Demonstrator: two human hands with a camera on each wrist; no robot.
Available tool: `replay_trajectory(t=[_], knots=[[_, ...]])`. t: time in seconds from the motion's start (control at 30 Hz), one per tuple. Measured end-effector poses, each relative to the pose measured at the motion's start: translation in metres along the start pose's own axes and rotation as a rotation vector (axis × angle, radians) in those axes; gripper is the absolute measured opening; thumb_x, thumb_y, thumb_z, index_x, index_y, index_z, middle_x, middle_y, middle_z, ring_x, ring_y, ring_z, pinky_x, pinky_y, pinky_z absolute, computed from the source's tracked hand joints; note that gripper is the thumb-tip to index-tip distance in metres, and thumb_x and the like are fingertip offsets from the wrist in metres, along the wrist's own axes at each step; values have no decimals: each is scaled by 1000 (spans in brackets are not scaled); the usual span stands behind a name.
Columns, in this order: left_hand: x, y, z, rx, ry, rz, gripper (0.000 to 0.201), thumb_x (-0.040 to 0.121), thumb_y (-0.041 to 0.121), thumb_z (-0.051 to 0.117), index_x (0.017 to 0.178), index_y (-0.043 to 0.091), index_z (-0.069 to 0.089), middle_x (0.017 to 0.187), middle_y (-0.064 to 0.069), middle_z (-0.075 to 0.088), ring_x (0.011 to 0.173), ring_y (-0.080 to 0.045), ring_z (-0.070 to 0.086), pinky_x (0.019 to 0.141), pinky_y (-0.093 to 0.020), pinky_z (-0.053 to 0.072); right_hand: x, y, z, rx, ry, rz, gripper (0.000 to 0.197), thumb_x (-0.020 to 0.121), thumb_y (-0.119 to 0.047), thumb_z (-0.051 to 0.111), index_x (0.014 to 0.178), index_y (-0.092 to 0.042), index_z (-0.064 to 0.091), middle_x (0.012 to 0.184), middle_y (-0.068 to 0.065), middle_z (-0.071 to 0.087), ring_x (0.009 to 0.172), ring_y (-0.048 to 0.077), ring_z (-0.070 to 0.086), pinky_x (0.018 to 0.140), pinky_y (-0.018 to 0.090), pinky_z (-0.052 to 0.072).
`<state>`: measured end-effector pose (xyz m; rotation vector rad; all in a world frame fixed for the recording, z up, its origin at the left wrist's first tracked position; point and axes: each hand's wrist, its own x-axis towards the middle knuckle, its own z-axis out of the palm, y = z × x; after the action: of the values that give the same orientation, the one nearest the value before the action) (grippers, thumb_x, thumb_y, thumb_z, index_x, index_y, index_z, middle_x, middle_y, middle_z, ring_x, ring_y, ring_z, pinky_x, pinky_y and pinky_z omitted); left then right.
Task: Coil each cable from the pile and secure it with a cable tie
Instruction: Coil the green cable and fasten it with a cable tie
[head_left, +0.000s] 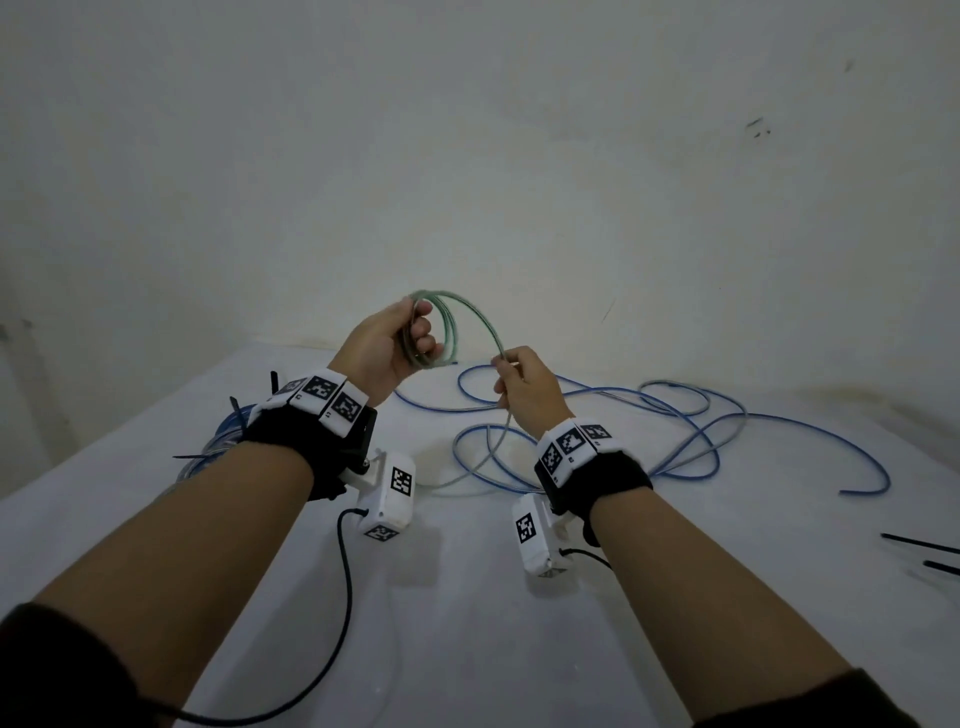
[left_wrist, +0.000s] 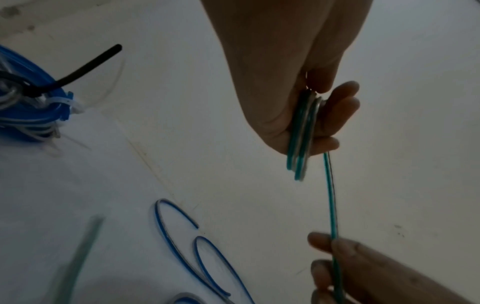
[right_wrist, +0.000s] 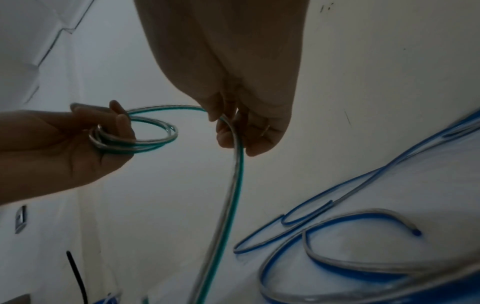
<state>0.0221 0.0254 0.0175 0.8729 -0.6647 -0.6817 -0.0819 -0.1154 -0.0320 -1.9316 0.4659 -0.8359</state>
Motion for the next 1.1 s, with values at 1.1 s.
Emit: replay_trajectory(t=[1.1], knots=[[3, -13, -17, 142, 151, 253, 25, 103, 18, 30, 86, 12, 47, 76, 0, 72, 71, -10, 71, 66, -19, 54, -33, -18, 3, 257, -449, 232, 12, 91, 5, 53, 97, -4, 49, 64, 16, 54, 37, 14, 52, 42, 24, 50]])
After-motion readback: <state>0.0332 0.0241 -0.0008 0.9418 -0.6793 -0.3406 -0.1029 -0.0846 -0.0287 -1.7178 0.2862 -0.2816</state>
